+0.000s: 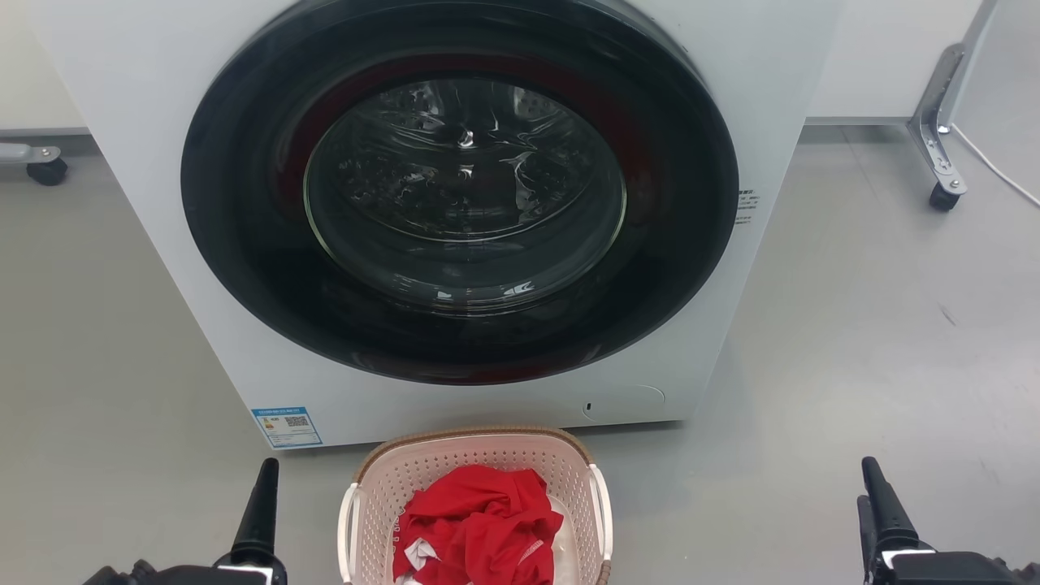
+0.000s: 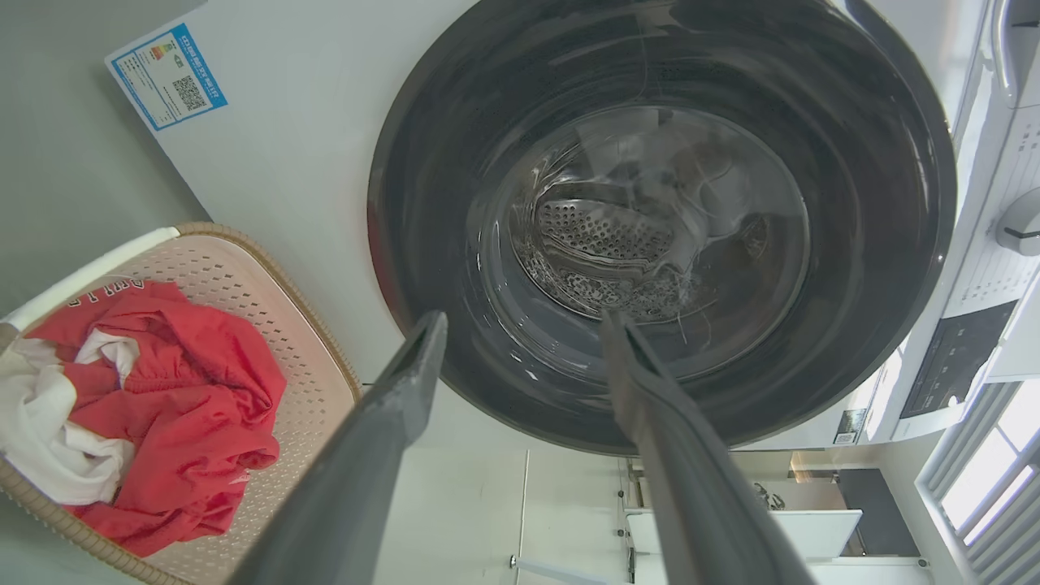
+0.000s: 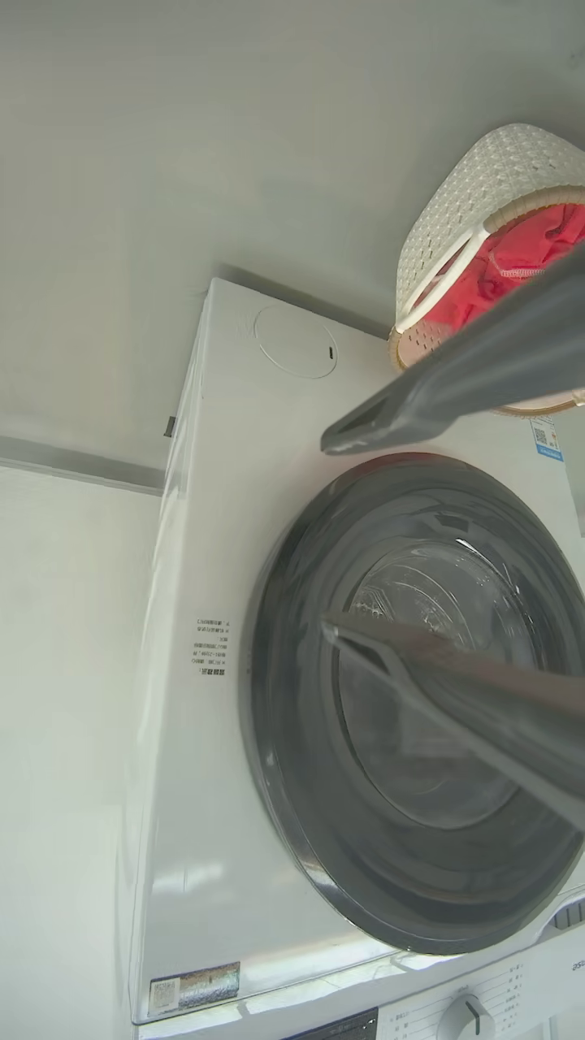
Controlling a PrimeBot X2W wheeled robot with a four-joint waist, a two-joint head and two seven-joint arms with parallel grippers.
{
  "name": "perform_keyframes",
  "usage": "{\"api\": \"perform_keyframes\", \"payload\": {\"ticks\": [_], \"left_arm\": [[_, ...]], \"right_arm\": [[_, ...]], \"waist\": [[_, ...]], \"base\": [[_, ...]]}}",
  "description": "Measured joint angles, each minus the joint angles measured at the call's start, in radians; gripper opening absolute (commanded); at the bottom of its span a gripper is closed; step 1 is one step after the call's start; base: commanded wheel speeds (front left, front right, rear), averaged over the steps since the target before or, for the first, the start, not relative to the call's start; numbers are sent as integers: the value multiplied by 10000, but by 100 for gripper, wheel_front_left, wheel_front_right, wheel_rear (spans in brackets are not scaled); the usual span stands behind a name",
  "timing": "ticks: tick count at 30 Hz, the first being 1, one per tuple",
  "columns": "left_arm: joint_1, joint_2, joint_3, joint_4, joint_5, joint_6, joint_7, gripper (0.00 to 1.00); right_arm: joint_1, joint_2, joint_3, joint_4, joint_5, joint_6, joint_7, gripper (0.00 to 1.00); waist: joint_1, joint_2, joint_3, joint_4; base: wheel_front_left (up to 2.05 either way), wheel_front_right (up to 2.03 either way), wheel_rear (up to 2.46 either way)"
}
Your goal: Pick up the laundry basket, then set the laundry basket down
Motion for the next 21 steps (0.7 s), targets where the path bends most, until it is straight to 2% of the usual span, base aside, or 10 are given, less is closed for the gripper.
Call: {"api": "perform_keyframes", "payload": {"ticks": [7, 21], "left_arm": [[1, 8, -301, -326, 1197, 240, -268, 100], [8, 328, -1087, -840, 4385, 594, -786, 100]], "right_arm": [[-23, -8, 359, -217, -1193, -180, -226, 100], [-27, -125, 1145, -675, -3841, -531, -748, 100]], "waist": [[0, 0, 14, -6], [0, 0, 61, -15]], "base": [[0, 0, 0], [0, 0, 0]]}}
